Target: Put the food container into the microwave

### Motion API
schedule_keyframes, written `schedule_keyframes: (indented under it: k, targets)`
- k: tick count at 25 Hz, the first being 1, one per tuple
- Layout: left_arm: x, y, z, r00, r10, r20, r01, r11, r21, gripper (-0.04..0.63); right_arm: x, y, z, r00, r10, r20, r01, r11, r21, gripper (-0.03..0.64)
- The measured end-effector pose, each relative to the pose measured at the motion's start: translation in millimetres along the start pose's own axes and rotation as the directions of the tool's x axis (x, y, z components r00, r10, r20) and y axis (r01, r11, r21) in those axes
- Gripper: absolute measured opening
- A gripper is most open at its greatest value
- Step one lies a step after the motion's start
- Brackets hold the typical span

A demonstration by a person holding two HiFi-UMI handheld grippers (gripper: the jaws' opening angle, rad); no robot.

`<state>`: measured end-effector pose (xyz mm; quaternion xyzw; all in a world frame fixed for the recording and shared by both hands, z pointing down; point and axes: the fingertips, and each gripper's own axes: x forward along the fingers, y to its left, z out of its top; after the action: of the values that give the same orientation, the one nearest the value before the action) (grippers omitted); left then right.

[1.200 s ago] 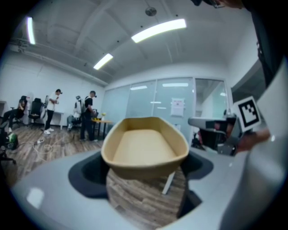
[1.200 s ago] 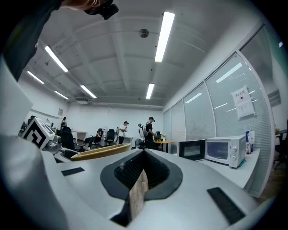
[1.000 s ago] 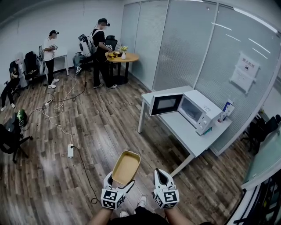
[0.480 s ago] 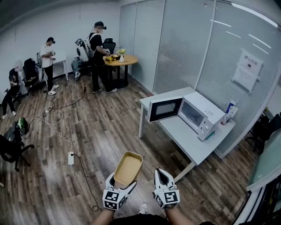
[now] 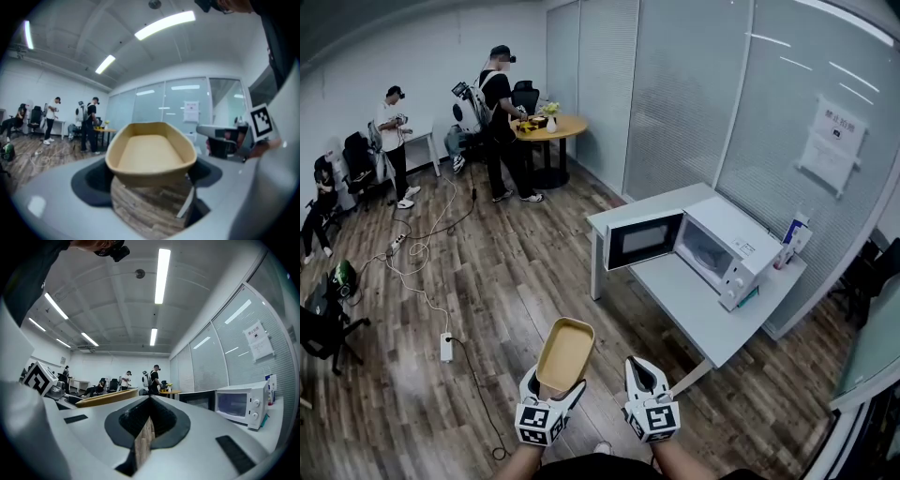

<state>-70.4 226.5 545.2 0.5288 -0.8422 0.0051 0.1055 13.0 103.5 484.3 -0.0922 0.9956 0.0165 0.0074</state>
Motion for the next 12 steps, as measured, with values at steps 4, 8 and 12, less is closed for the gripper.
schedule_keyframes:
  k: [4,8,12]
  targets:
    - [18,-4,3,1.0,0.006,-0.005,-0.006,1.0,-0.003,0.486,10,-16,-5,1.0,0.019,-0.017,-0.019,1.0,-0.005,0.008]
    - [31,-4,6,1.0,0.008,-0.016,-0.008,1.0,-0.002,0.486,19,-28,-9,1.0,0.018,-0.023,-0.018,1.0,0.002,0.006]
    - [43,-4,5,0.999,-0.003,-0.032,0.003,1.0,0.002,0.486,25,-37,-14,0.999,0.007,-0.032,-0.007,1.0,0.011,0.007]
